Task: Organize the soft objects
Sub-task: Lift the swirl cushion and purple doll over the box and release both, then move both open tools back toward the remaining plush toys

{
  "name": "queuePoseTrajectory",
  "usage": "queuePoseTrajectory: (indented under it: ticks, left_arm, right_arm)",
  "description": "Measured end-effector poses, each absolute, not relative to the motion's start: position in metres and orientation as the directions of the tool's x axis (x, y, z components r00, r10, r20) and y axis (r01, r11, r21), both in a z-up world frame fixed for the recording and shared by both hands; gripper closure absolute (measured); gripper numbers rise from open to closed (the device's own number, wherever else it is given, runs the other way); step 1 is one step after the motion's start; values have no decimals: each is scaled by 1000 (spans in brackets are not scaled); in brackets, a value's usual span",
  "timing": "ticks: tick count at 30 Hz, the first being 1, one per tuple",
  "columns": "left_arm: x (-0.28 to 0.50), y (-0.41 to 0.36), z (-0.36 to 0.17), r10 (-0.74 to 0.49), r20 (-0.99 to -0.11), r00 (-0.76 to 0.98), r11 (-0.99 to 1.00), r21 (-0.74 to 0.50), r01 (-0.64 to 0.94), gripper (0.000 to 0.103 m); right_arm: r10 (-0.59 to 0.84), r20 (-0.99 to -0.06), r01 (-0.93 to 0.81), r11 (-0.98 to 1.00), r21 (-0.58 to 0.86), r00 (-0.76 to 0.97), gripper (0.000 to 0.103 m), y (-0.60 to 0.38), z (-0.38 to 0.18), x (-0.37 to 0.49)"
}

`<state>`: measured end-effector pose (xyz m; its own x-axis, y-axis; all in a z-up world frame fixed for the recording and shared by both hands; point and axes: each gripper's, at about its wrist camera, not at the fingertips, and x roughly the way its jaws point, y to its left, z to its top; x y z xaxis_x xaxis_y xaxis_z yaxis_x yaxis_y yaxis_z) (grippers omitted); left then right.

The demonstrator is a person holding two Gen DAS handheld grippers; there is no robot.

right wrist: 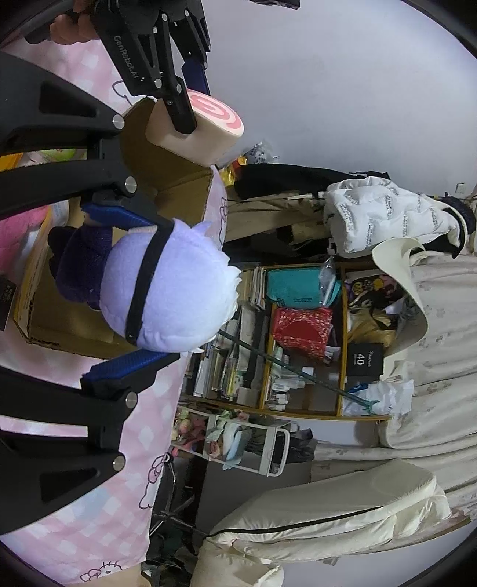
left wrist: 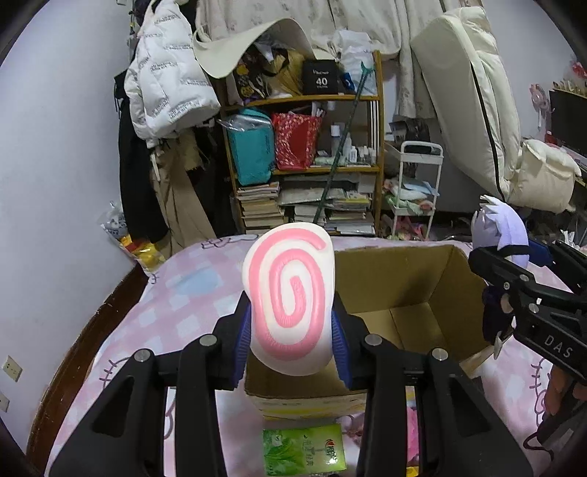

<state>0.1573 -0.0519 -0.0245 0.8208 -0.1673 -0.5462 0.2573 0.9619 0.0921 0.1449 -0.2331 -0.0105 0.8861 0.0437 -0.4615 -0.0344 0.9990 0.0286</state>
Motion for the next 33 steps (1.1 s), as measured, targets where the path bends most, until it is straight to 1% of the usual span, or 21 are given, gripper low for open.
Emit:
queuePoseTrajectory:
  ticks: [5, 11, 14, 17, 18, 19, 20, 21, 23, 24, 27, 30, 31, 33]
  left_arm:
    - [162, -57, -34, -162, -565, 809, 960, 101, 262, 65]
    - [168, -59, -42, -180, -600, 780, 956, 81, 283, 63]
    - [169, -57, -45, -201, -615, 763, 956, 48, 290, 61]
    - [169, -57, -46, -193, -618, 762, 956, 54, 287, 59]
    - [169, -57, -47, -189, -618, 763, 957, 58, 285, 57]
    - [168, -57, -46, -187, -617, 765, 957, 60, 282, 54]
    - [167, -57, -45, -185, -607, 773, 959, 62, 278, 48]
    - [166, -56, -43, -182, -600, 779, 960, 64, 274, 46]
    - [163, -56, -38, -174, -583, 794, 961, 74, 265, 38]
    - [162, -55, -37, -170, -578, 798, 962, 79, 262, 36]
    - [159, -53, -35, -149, -572, 807, 965, 95, 245, 29]
    - [151, -48, -31, -117, -549, 828, 973, 104, 206, 23]
    - [149, -47, -29, -112, -545, 831, 974, 106, 201, 20]
    - [144, -44, -24, -116, -544, 831, 974, 104, 203, 17]
  right_arm:
    - [54, -481, -43, 998, 35, 875, 40, -235, -19, 151]
    - [65, -502, -52, 998, 41, 863, 40, -234, -24, 155]
    - [70, -505, -53, 997, 48, 860, 38, -235, -25, 156]
    - [74, -509, -48, 997, 63, 857, 37, -238, -26, 156]
    - [73, -511, -45, 997, 67, 857, 34, -239, -26, 156]
    - [71, -512, -40, 997, 71, 856, 30, -239, -26, 156]
    - [72, -513, -39, 996, 75, 855, 28, -240, -27, 156]
    - [75, -514, -40, 996, 79, 855, 26, -241, -27, 156]
    - [78, -513, -42, 996, 81, 855, 24, -241, -26, 155]
    - [73, -513, -39, 996, 77, 855, 22, -240, -26, 156]
    - [72, -507, -35, 996, 83, 859, 11, -241, -26, 153]
    - [72, -499, -27, 995, 97, 863, 8, -241, -24, 150]
    - [70, -498, -24, 995, 97, 864, 3, -240, -23, 148]
    - [62, -493, -15, 995, 98, 868, 0, -240, -21, 144]
